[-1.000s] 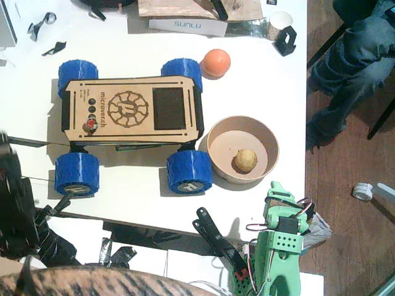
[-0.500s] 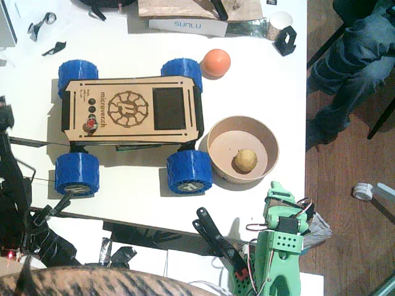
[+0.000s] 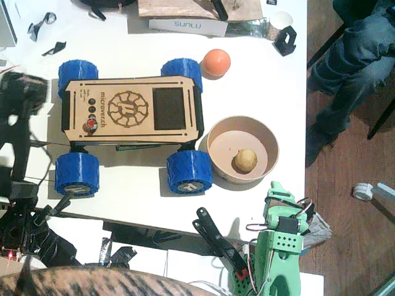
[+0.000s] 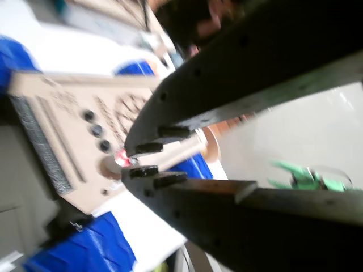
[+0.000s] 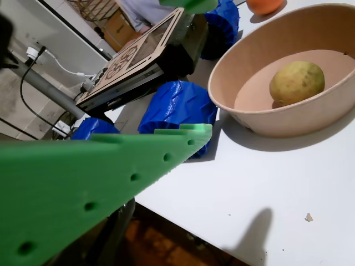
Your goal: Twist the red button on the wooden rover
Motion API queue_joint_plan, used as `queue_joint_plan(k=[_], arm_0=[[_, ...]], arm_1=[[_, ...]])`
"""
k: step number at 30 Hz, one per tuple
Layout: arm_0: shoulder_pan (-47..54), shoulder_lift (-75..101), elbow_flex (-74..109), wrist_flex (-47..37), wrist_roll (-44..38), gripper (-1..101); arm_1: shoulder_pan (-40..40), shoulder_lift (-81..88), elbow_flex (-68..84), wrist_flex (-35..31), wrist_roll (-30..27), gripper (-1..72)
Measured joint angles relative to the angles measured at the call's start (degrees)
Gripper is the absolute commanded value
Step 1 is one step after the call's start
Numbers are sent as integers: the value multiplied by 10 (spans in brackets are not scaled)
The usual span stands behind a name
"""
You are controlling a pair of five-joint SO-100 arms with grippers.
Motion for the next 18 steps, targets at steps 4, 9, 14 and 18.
queue_joint_plan(k=[4, 9, 14, 18], arm_0=[[44, -64, -4, -17, 0, 0], [53, -104, -4, -41, 0, 0], [51, -126, -4, -60, 0, 56], [52, -142, -4, -74, 0, 101]], arm_1=[[0, 0, 0, 0, 0, 204], [0, 0, 0, 0, 0, 204], [0, 0, 0, 0, 0, 204], [0, 0, 0, 0, 0, 204]])
